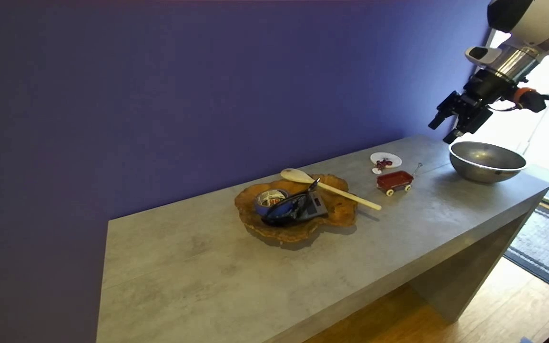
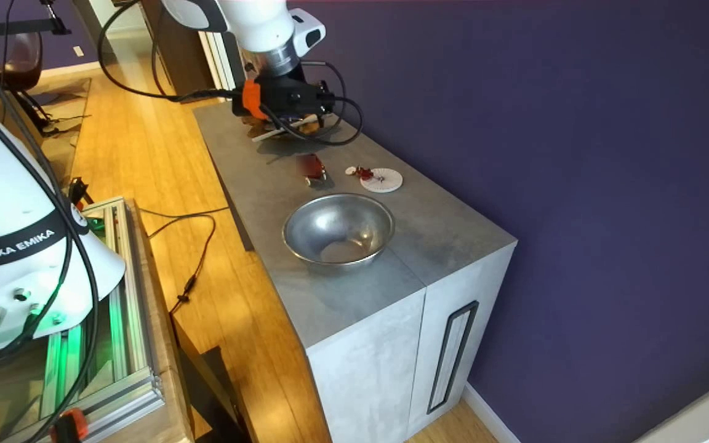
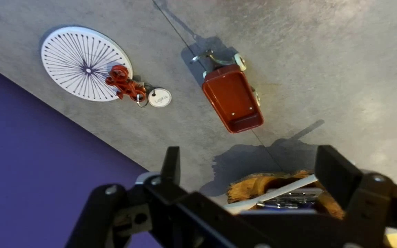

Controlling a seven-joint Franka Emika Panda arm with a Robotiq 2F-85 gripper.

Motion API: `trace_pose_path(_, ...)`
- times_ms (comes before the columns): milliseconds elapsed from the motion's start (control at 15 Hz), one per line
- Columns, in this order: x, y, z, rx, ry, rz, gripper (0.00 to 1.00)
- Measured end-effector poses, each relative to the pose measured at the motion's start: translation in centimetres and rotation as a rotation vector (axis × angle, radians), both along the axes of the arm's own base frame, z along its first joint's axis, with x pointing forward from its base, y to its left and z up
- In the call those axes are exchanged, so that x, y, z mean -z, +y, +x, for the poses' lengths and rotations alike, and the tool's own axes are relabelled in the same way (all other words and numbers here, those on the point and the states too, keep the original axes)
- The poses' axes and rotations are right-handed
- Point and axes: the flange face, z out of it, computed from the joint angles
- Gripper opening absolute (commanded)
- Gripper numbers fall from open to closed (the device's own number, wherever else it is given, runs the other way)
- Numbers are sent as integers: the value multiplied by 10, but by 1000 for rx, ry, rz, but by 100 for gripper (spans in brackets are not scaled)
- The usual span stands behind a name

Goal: Put the toy cart upright

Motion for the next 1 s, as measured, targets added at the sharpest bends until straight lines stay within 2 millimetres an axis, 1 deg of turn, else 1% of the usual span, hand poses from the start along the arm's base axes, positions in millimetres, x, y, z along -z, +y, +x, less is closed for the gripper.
trace_pose_path(133, -9, 8, -9, 65, 8, -30, 100)
trace_pose_path(267, -13, 18, -15, 113, 32, -41, 100)
trace_pose_path(600, -22, 40, -6, 241, 88, -40, 100)
trace_pose_path(1000, -29, 46, 2, 395, 156, -86, 100)
